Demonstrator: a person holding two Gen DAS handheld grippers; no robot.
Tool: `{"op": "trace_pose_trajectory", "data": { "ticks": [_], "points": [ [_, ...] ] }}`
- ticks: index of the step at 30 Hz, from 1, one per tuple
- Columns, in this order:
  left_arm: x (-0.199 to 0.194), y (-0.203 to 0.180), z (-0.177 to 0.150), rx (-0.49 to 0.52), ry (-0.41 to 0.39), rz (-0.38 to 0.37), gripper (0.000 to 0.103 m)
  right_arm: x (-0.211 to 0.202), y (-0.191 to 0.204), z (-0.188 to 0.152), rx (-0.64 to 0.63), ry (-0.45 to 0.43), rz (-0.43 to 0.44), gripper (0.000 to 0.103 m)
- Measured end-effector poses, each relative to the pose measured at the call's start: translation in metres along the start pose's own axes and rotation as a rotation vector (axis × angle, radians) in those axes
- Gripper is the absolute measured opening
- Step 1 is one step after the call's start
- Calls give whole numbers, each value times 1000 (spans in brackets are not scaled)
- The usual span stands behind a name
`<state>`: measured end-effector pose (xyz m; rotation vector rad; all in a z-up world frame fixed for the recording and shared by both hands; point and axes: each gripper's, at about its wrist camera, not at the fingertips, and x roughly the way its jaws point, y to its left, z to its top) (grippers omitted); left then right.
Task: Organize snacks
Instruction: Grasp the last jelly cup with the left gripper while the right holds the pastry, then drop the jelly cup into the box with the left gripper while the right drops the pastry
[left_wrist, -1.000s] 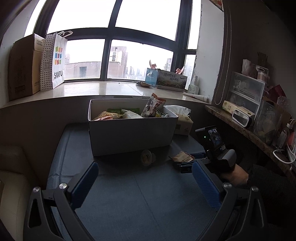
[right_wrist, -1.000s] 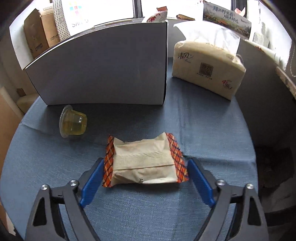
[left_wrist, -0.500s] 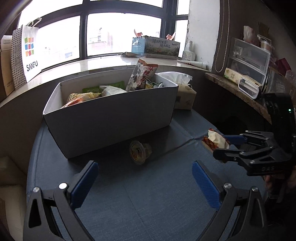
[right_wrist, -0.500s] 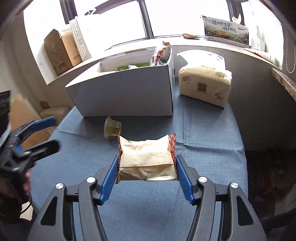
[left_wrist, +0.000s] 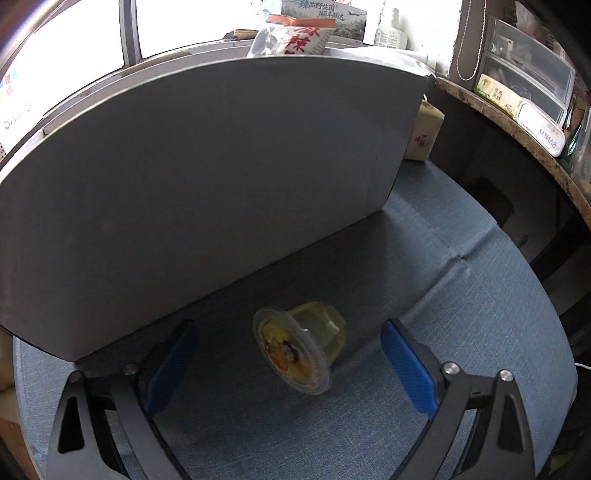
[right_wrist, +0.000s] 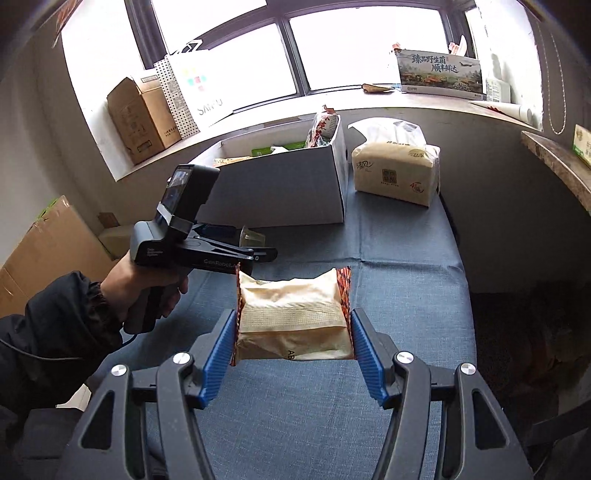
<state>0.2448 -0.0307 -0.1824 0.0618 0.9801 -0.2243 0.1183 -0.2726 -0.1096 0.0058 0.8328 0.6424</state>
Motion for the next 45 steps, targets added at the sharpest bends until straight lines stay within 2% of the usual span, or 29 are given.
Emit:
{"op": "trace_pose_trajectory", "data": {
  "ticks": [1,3,5,10,17,23,31,35,37,40,45],
  "points": [
    [-1,-1,0,11,-9,24,66,0,0,-1,1,2,-1,66],
    [-3,-3,1,40,-4,16,51,2,-1,-2,-1,10,-4,66],
    [-10,-1,-1,37,-21,-27,51,4,-1,-3,1,12,3,66],
    [-39,1,-15,34,-99,-52,51,9,3,-4,-6,21,10,66],
    [-120,6,-41,-32,-278,-92,51,19,15,5,-33,20,23,66],
    [-185,13,-45,-89,-409,-59,51,25,35,30,-85,-10,47,66],
    [-234,39,-13,-107,-522,-13,51,31,66,83,-175,-74,40,66],
    [-229,63,23,-125,-532,1,51,42,72,129,-182,-111,31,66],
    [-215,76,46,-142,-507,-6,51,55,70,155,-166,-113,18,66],
    [-187,89,73,-137,-452,13,51,79,67,190,-189,-116,-51,66],
    [-148,105,97,-136,-391,33,51,118,42,233,-111,-75,-100,66]
  ]
}}
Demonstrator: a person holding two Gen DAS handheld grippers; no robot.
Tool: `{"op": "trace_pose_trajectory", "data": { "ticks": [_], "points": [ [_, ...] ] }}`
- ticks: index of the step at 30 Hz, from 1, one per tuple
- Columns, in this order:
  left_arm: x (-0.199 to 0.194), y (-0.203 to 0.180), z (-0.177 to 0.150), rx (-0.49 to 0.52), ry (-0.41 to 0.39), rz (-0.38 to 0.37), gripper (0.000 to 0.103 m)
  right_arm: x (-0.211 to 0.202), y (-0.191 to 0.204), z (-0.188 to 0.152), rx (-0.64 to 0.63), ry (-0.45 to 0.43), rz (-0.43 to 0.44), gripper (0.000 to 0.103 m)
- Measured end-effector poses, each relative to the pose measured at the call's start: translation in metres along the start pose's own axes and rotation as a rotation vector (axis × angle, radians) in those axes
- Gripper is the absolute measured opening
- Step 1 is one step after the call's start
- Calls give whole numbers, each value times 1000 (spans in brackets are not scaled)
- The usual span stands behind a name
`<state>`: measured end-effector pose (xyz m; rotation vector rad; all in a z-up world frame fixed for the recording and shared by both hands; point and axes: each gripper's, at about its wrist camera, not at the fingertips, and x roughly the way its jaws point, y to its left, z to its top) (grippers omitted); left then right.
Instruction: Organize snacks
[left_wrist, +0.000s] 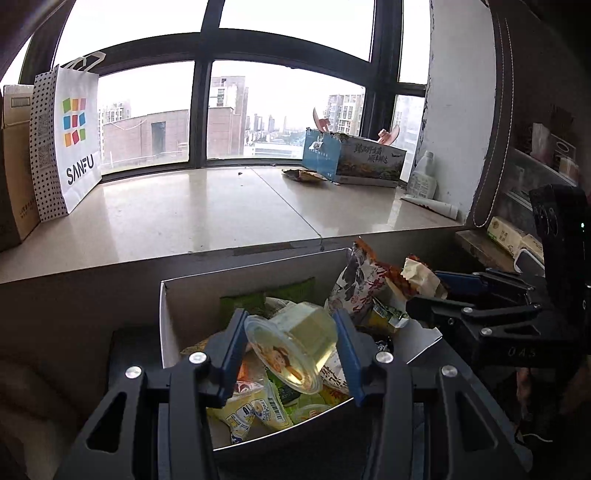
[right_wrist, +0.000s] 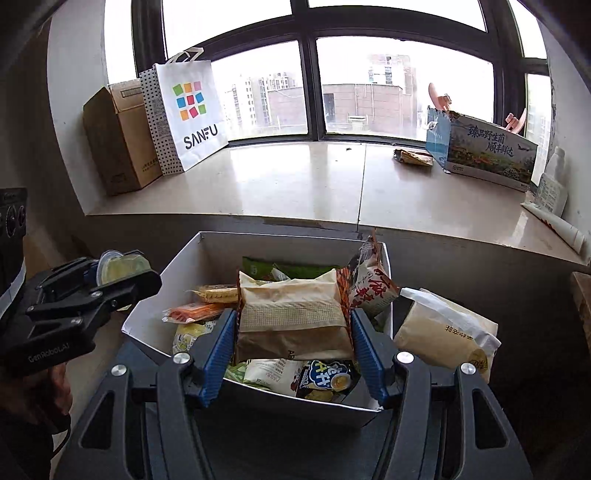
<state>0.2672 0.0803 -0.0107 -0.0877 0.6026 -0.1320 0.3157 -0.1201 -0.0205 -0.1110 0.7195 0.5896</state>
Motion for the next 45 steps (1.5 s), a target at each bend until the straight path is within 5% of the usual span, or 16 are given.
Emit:
{"op": "trace_pose_trajectory", "data": {
  "ticks": [2,3,4,5,6,10,16,21,24,28,32,41,45],
  "points": [
    [10,4,3,-7,11,-2,52,9,-4,8,-10,-2,-18,70],
    [13,4,4,0,14,-2,58,13,-6,12,-8,-5,-31,80],
    [16,5,5,-3,25,4,84,18,-9,15,1,1,-36,90],
    [18,7,6,-17,38,6,99,21,-11,17,15,12,-46,103],
    [16,7,5,-27,24,4,103,23,-15,18,42,14,-59,103],
    [9,8,3,-38,20,-4,103,26,-26,13,118,23,-7,103],
    [-26,-8,-2,26,-102,157,103,10,-15,6,48,-17,-91,103],
    [-51,-14,-15,-55,-144,247,103,-18,5,-2,-29,-55,-225,103],
    [-65,-24,-23,-22,-153,296,103,-42,11,-11,-56,-101,-146,103],
    [-91,-42,-35,38,-155,318,103,-72,22,-27,-69,-123,-173,103],
    [-122,-54,-52,14,-135,233,103,-113,21,-50,-2,-149,-73,103],
    [-180,-88,-112,-27,-94,116,103,-188,24,-123,25,-182,-101,103],
    [-188,-97,-135,-31,-59,59,103,-207,24,-154,94,-178,-37,103]
  ]
}}
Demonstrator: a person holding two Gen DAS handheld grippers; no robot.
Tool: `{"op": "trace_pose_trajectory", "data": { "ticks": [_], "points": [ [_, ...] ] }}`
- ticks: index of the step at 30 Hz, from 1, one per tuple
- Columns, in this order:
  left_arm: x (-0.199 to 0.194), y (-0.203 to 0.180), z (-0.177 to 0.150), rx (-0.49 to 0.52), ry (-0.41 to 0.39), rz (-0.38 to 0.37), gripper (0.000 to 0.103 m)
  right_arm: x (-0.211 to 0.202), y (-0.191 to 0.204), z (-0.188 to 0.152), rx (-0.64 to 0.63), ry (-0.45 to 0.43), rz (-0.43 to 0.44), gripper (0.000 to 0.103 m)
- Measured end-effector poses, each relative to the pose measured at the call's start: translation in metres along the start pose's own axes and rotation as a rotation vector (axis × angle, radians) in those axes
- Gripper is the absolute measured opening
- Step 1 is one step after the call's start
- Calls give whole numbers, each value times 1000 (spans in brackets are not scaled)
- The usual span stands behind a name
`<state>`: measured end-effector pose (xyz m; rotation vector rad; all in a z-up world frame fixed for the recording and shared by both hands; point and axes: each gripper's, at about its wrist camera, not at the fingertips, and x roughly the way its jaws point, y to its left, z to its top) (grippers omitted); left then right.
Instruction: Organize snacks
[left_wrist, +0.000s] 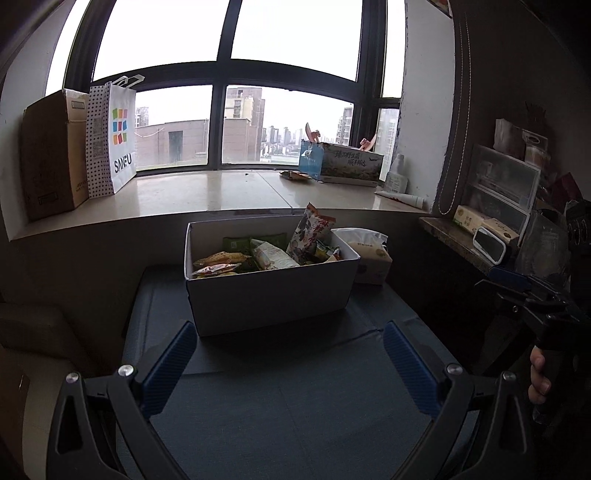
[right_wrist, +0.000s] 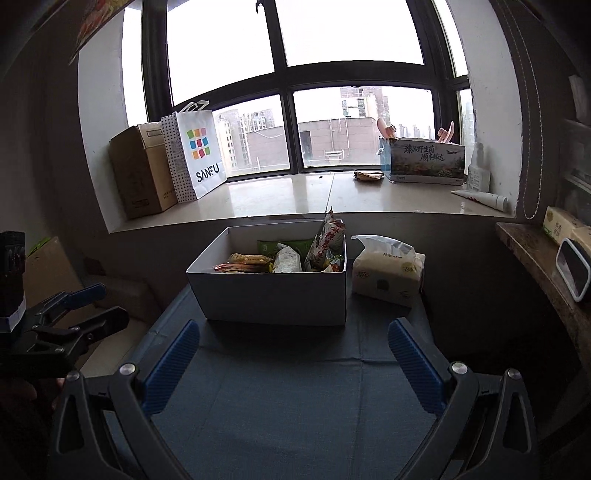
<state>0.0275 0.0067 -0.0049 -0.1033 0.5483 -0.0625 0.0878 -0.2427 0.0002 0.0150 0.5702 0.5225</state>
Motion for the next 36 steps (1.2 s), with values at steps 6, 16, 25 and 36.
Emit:
{"op": "trace_pose_trajectory", "data": {
  "ticks": [6,16,25,36],
  "points": [
    [-5,-2,-9,-30,20,-16,103,-13,0,-10,25,13,-22,103],
    [-7,-5,-4,8,15,-5,103,-3,8,-15,16,48,-32,103],
    [-8,-5,-3,26,17,8,103,-5,11,-13,7,44,-34,103],
    [-7,-6,-4,39,19,24,103,-1,20,-15,-17,60,-28,103]
  ]
}}
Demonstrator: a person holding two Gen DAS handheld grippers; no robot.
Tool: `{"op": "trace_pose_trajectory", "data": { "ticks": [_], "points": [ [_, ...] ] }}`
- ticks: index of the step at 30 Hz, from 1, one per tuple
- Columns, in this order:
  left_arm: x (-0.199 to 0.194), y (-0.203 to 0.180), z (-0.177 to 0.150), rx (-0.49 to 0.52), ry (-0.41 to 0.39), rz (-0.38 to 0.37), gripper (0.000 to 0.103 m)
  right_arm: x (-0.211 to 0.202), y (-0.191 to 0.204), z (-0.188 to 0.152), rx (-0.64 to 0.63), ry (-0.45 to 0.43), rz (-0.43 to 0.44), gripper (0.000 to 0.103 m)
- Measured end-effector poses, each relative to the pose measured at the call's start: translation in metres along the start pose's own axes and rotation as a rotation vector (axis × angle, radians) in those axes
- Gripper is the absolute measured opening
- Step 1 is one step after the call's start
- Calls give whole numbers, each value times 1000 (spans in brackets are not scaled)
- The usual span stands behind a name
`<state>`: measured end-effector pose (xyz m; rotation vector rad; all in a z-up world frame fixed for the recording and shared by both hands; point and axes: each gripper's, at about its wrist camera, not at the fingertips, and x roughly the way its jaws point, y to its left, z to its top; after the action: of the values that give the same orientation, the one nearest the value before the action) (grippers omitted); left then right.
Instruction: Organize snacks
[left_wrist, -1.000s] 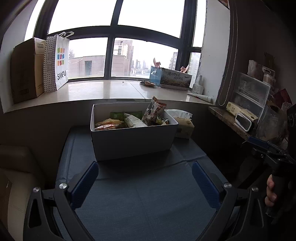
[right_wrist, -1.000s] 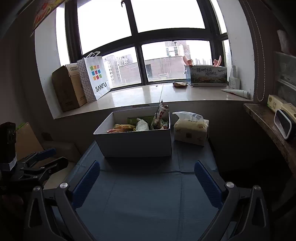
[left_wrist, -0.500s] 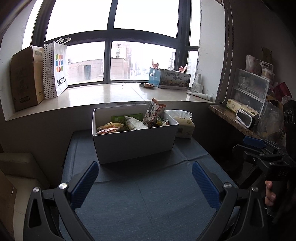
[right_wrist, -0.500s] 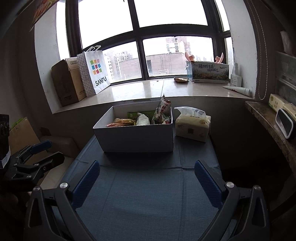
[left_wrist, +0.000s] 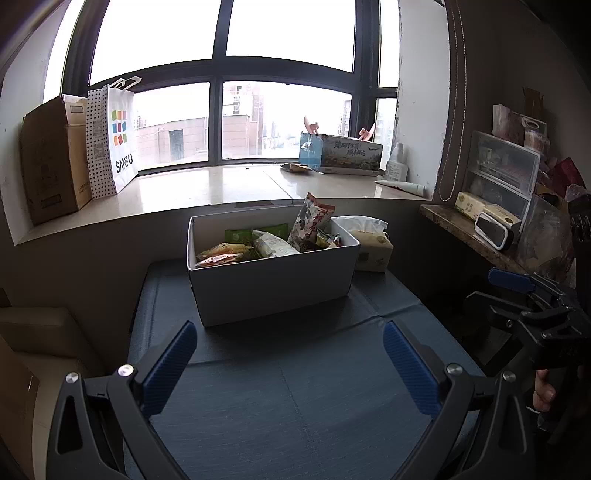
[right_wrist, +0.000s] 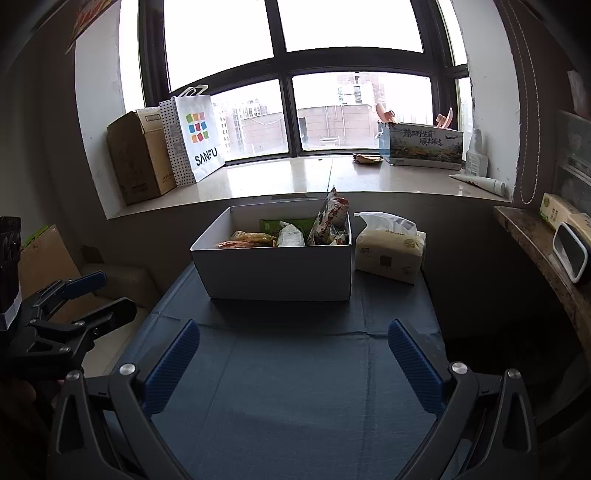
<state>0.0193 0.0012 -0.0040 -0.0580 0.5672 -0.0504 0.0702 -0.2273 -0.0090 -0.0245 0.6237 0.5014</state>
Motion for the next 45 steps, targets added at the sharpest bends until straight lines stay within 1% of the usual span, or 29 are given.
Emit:
{"op": "trace_pose_trajectory", "data": {
  "ticks": [12,45],
  "points": [
    [0,-1,-1,14,4,12,103,2,3,0,-8,8,-1,103],
    [-1,-1,0,20,4,5,103,3,5,-3,-18,20,-2,103]
  ]
}}
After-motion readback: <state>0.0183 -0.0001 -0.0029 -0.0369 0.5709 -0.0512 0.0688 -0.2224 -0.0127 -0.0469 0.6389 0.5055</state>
